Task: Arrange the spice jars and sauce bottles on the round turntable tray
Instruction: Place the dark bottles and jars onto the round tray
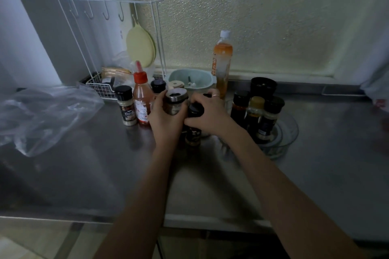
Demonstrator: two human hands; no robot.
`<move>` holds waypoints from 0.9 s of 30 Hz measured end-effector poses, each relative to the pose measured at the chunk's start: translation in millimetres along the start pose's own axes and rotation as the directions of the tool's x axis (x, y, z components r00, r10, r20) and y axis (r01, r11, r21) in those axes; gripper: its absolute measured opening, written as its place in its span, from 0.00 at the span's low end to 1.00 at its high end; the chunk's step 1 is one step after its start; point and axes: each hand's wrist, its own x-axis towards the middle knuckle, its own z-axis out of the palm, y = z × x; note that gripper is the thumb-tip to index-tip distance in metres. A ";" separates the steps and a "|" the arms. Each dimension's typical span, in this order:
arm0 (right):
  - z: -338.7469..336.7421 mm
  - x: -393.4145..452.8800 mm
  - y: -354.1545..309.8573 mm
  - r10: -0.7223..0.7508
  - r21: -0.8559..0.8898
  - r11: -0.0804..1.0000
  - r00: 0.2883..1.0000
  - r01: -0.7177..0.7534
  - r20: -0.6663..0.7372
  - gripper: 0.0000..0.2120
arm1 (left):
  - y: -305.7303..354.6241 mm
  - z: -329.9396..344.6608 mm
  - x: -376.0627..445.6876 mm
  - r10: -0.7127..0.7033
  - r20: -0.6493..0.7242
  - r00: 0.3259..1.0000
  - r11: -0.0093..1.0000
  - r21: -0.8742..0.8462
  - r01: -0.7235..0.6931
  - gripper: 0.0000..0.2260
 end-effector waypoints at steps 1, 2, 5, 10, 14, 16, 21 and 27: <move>1.3 -3.9 -0.9 -0.015 0.030 0.999 0.999 0.017 -0.040 0.20 | 0.1 -0.1 -0.3 0.006 0.008 1.000 1.000 -0.003 -0.006 0.26; 3.1 -8.0 -1.8 -0.028 0.055 0.998 0.996 0.032 -0.084 0.18 | -0.1 0.1 -0.5 0.007 0.012 1.000 1.000 -0.005 -0.007 0.26; 10.8 -19.0 -3.2 -0.043 0.089 0.994 0.972 0.065 -0.232 0.16 | 0.0 0.1 -2.6 0.004 0.007 1.000 1.000 -0.028 -0.004 0.26; 13.1 -29.0 -1.3 -0.020 0.103 0.993 0.920 0.065 -0.391 0.15 | 1.3 3.5 -5.1 0.033 0.022 0.999 0.997 -0.067 -0.031 0.25; 3.4 -35.0 -5.5 -0.011 0.151 0.985 0.902 0.085 -0.432 0.16 | 5.7 3.5 -2.9 0.015 -0.014 1.000 0.992 -0.128 -0.016 0.23; -15.8 -39.2 -10.5 -0.013 0.200 0.973 0.892 0.116 -0.453 0.15 | 9.5 3.5 -2.0 -0.006 -0.032 0.999 0.982 -0.186 0.000 0.22; -81.6 -65.1 1.1 -0.049 0.147 0.983 0.926 0.112 -0.374 0.13 | 19.6 13.4 -13.9 0.009 0.064 0.998 0.957 -0.290 0.010 0.22; -100.6 -94.3 46.0 -0.006 0.077 0.996 0.935 0.036 -0.355 0.16 | 44.7 46.4 -26.7 0.091 0.274 0.958 0.952 -0.306 -0.003 0.23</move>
